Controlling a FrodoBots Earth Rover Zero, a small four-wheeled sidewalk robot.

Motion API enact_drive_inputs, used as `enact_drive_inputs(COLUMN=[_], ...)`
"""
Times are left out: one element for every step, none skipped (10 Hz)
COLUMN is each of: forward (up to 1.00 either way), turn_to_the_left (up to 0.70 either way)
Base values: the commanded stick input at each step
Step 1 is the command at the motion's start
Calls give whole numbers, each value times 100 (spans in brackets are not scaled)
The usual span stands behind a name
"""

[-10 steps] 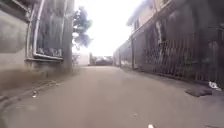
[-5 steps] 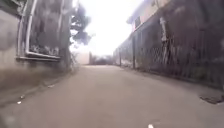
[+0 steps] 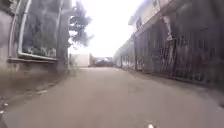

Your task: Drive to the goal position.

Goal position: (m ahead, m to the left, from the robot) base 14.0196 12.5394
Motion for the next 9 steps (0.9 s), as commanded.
enact_drive_inputs(forward=[70,70,70,70,70,70,70,70,70], turn_to_the_left=[2,2,2,2,2,2,0,2,2])
